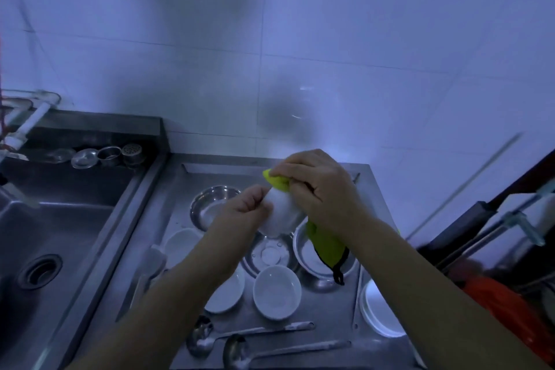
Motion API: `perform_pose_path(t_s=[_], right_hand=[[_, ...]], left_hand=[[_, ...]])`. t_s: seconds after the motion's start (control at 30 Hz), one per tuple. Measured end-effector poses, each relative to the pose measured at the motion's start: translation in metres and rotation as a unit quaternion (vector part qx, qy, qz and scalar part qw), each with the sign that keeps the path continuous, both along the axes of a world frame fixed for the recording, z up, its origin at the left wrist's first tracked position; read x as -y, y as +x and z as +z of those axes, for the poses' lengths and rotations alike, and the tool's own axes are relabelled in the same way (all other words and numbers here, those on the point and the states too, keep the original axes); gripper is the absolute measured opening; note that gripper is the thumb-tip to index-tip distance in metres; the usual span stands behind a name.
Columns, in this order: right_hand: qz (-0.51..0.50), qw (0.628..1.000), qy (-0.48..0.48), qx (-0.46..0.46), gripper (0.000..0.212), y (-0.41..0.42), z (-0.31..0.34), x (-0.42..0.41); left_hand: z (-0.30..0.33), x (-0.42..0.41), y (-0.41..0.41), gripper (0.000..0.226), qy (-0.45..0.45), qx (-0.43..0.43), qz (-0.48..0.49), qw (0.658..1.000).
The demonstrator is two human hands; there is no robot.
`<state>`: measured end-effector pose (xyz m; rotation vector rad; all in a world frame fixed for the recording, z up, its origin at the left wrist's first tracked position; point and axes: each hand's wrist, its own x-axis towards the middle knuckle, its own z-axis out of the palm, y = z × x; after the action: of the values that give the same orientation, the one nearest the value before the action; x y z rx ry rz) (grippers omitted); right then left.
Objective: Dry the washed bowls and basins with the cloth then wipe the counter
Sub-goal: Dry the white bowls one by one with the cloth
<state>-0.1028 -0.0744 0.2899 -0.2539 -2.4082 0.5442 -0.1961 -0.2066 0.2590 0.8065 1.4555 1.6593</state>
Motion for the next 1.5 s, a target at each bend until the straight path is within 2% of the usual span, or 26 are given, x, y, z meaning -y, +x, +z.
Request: perform_pose_path(t_s=[0.1,0.17,0.3,0.4,0.5,0.63,0.7,0.77,0.8,0.9,1.0,1.07,1.27,1.37,1.43,1.5], right_hand=[[-0.016,0.995,-0.102,0.015,0.037,0.024,-0.012,-0.022],[-0.046,0.981,-0.19,-0.002,0.039,0.051,-0.025,-0.042],[-0.155,0.963,-0.221,-0.009,0.038,0.12,-0.054,-0.077],[-0.232,0.93,-0.278,-0.06,0.044,0.181,-0.068,-0.101],[-0.287,0.899,-0.32,-0.085,0.037,0.232,-0.083,-0.123],[-0.308,0.893,-0.322,-0.067,0.037,0.274,-0.099,-0.136],[-0.309,0.899,-0.306,-0.049,0.04,0.285,-0.105,-0.139],[-0.302,0.903,-0.302,-0.037,0.04,0.291,-0.111,-0.141],[-0.299,0.902,-0.31,-0.033,0.039,0.293,-0.114,-0.142],[-0.285,0.897,-0.337,-0.036,0.038,0.296,-0.12,-0.144],[-0.273,0.895,-0.351,-0.045,0.038,0.293,-0.124,-0.146],[-0.263,0.894,-0.36,-0.047,0.038,0.291,-0.127,-0.148],[-0.225,0.902,-0.367,-0.029,0.036,0.276,-0.13,-0.15],[-0.198,0.906,-0.374,-0.024,0.038,0.263,-0.126,-0.147],[-0.184,0.909,-0.374,-0.018,0.039,0.25,-0.119,-0.144],[-0.17,0.908,-0.384,-0.014,0.041,0.237,-0.114,-0.141]], left_hand=[[-0.007,-0.011,0.013,0.012,-0.026,-0.049,-0.008,0.998],[-0.013,-0.023,0.029,0.014,-0.032,-0.058,-0.025,0.997],[-0.03,-0.054,0.064,0.018,-0.043,-0.102,-0.072,0.991],[-0.056,-0.081,0.091,0.017,-0.087,-0.171,-0.085,0.978],[-0.096,-0.102,0.128,0.017,-0.142,-0.298,-0.103,0.938],[-0.146,-0.12,0.181,0.027,-0.14,-0.434,-0.161,0.875],[-0.159,-0.127,0.199,0.027,-0.148,-0.518,-0.2,0.819],[-0.162,-0.131,0.21,0.018,-0.153,-0.601,-0.244,0.745],[-0.164,-0.131,0.214,0.021,-0.148,-0.628,-0.25,0.722],[-0.174,-0.13,0.222,0.033,-0.148,-0.651,-0.255,0.7],[-0.179,-0.129,0.228,0.034,-0.127,-0.683,-0.276,0.664],[-0.183,-0.129,0.232,0.034,-0.117,-0.696,-0.276,0.652],[-0.199,-0.128,0.241,0.035,-0.084,-0.687,-0.212,0.69],[-0.202,-0.119,0.235,0.048,-0.114,-0.629,-0.129,0.758],[-0.204,-0.106,0.219,0.044,-0.183,-0.541,-0.032,0.82],[-0.209,-0.088,0.197,0.04,-0.268,-0.423,0.088,0.861]])
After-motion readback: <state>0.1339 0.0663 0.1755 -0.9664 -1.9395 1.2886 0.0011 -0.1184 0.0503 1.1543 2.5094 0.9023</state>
